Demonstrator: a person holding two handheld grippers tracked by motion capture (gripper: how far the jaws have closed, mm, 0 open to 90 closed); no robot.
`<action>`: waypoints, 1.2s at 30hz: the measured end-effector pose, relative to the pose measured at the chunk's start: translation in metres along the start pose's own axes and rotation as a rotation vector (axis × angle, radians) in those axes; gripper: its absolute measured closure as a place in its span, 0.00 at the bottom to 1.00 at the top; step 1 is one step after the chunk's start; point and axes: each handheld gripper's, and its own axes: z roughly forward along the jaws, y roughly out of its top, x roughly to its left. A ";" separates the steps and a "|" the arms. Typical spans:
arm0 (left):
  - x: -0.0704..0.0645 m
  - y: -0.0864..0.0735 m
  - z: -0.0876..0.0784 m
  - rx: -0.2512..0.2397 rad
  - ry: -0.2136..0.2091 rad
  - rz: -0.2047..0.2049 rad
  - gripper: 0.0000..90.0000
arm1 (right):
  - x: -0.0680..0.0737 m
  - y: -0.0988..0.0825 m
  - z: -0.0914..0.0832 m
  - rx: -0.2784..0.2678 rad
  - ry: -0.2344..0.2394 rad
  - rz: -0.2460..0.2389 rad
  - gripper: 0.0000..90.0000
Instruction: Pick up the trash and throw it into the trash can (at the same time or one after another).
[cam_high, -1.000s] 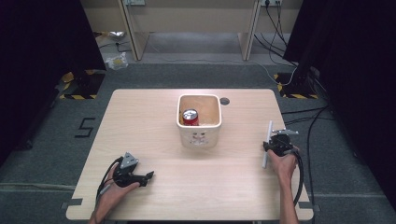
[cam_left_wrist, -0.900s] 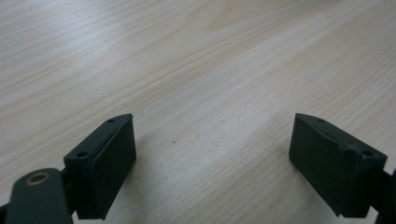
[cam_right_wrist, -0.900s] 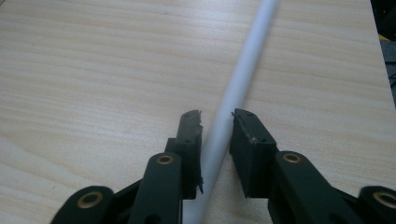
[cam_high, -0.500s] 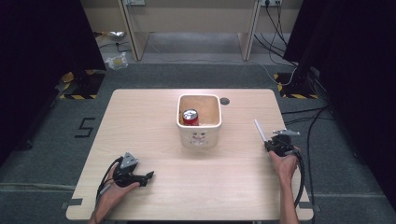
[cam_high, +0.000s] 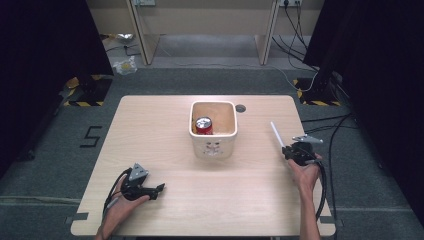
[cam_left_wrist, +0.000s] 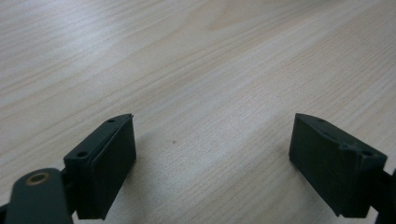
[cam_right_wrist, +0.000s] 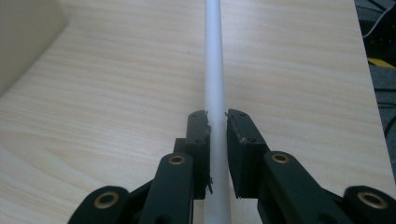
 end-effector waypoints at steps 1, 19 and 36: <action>0.000 0.000 0.000 0.000 0.000 0.000 0.15 | 0.001 0.001 -0.001 -0.006 0.004 -0.003 0.88; 0.000 0.000 0.000 0.000 0.000 0.000 0.15 | 0.020 0.030 -0.023 -0.108 0.058 -0.047 0.88; 0.000 0.000 0.000 0.000 0.000 -0.001 0.15 | 0.048 0.074 -0.042 -0.202 0.139 -0.094 0.88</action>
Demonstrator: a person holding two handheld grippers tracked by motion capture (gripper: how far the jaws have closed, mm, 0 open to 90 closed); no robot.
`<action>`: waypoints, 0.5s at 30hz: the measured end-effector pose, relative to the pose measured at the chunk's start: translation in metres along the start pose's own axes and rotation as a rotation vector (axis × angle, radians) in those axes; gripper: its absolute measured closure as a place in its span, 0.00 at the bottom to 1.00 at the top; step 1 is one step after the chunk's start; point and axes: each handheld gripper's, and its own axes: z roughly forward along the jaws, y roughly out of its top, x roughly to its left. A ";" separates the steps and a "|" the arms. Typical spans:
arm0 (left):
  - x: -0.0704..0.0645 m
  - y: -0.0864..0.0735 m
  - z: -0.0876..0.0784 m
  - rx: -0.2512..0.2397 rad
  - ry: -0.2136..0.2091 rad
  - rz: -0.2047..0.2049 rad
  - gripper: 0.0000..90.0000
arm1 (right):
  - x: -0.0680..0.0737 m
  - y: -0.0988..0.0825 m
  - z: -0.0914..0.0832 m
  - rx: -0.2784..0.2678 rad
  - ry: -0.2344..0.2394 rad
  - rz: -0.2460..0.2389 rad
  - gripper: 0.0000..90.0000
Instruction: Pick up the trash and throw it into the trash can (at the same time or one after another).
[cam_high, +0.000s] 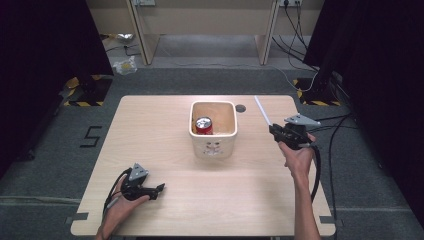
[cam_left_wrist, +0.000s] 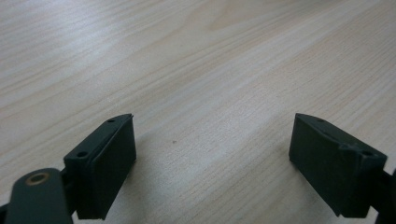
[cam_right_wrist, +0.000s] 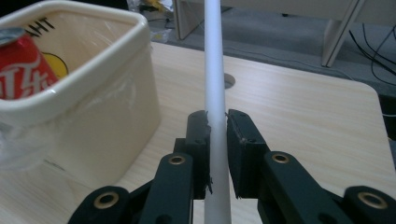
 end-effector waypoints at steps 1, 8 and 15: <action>0.000 0.000 0.000 0.000 0.000 0.000 0.15 | 0.002 0.003 0.000 -0.003 0.004 -0.003 0.88; 0.000 0.000 0.000 0.000 0.000 0.000 0.15 | 0.017 0.024 0.005 -0.027 0.040 -0.022 0.88; 0.000 0.000 0.000 0.002 0.000 0.003 0.15 | 0.033 0.046 0.010 -0.053 0.074 -0.051 0.88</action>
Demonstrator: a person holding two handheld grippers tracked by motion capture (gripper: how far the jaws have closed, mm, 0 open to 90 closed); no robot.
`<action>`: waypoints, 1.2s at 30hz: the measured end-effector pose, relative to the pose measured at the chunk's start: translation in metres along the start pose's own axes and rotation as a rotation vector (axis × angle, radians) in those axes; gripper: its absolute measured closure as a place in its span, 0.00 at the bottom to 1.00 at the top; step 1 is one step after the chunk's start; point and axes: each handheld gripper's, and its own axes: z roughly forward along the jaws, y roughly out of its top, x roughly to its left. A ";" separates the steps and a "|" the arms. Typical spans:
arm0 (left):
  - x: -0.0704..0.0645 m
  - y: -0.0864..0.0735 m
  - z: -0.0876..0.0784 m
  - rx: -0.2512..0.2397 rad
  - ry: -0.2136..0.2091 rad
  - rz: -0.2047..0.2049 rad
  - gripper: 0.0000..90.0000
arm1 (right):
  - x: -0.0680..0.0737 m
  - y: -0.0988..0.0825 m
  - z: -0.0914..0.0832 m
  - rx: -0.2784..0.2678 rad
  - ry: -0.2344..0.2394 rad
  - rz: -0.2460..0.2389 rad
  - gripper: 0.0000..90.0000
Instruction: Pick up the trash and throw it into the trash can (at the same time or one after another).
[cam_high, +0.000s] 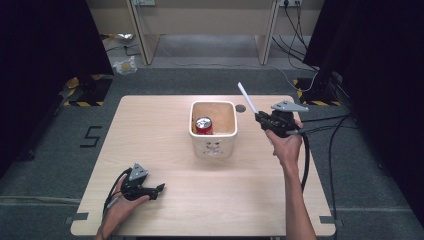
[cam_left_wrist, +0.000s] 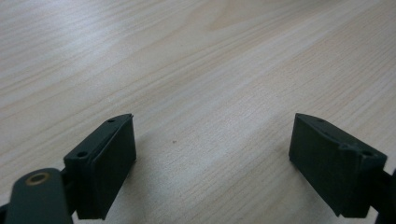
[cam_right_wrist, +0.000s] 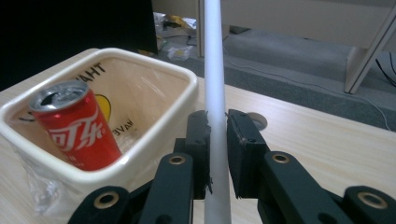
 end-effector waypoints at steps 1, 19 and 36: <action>0.000 0.000 0.000 0.000 0.000 0.000 0.15 | 0.002 0.003 0.001 -0.003 0.008 0.004 0.88; 0.000 0.000 0.000 -0.003 -0.002 -0.003 0.15 | 0.035 0.039 0.031 -0.004 0.078 -0.035 0.88; 0.000 0.000 0.000 0.002 -0.003 -0.001 0.16 | 0.063 0.055 0.069 0.024 0.140 -0.051 0.88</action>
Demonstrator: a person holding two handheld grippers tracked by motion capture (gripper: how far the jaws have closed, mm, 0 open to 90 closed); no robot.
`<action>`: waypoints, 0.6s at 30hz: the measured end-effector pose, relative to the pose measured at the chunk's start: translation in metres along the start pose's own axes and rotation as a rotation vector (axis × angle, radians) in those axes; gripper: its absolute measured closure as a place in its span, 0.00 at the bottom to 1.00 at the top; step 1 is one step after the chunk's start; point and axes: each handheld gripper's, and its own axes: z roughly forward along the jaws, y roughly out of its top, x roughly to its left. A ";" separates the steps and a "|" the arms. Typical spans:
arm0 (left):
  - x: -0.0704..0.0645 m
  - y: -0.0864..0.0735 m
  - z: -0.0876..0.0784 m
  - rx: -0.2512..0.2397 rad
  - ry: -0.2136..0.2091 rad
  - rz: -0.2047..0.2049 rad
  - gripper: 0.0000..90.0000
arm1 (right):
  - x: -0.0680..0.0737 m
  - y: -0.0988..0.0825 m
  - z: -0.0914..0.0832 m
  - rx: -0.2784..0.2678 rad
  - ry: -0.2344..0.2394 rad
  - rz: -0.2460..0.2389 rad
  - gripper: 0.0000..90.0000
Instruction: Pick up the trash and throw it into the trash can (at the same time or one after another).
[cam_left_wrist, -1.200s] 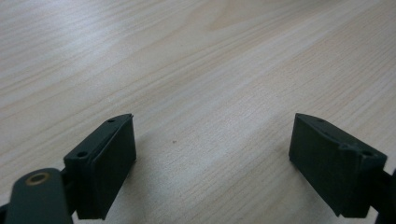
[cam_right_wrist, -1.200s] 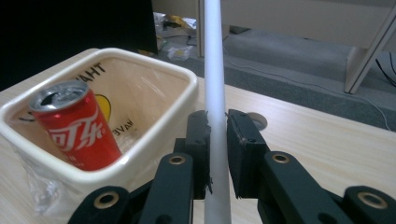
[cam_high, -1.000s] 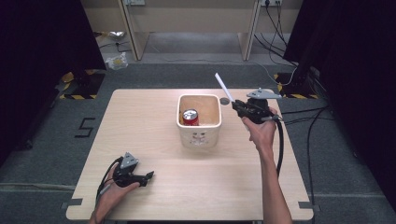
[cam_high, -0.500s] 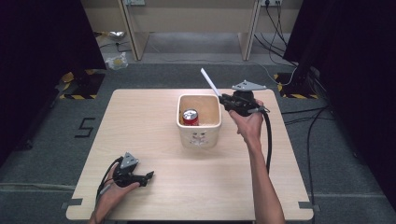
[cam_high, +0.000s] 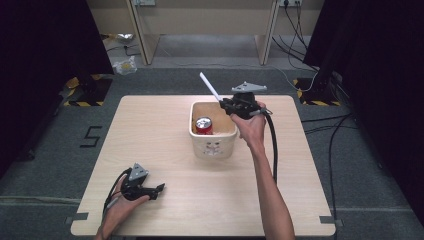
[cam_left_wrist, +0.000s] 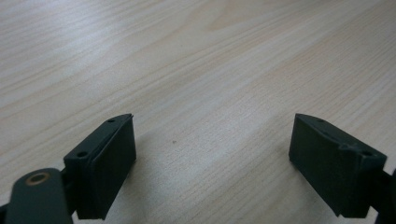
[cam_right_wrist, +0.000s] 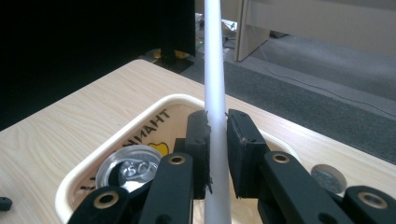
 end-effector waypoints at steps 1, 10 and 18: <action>0.000 0.000 0.000 0.000 0.000 0.000 0.16 | 0.001 0.001 0.002 0.000 0.003 0.001 0.88; 0.000 0.000 0.000 0.000 -0.001 -0.001 0.16 | 0.006 0.001 0.022 0.034 0.019 0.005 0.88; 0.000 0.000 0.000 0.000 0.000 0.000 0.16 | 0.007 -0.002 0.037 0.077 0.026 -0.004 0.88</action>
